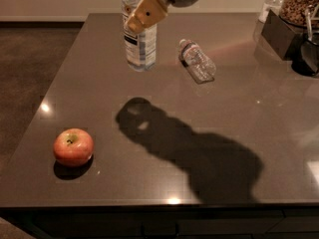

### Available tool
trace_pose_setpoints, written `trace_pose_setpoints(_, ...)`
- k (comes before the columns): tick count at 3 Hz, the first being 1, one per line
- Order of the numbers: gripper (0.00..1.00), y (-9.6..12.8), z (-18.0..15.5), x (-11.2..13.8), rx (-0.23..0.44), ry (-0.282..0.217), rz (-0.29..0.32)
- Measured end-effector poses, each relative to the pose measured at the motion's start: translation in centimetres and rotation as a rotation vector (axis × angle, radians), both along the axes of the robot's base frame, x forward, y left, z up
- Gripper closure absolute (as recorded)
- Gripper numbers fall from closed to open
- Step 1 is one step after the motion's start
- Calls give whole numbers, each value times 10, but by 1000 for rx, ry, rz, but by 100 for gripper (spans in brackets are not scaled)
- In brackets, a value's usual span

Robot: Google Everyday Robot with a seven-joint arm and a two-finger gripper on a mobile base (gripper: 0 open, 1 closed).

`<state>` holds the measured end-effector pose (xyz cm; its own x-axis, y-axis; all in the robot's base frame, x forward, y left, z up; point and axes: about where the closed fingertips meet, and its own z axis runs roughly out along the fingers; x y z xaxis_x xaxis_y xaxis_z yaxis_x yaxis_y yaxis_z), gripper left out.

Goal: Pick blue plastic bottle

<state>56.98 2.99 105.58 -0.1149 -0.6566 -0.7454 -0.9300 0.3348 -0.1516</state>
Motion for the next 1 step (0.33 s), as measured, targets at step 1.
trace_pose_setpoints(1,100,0,0,0,0,0,0)
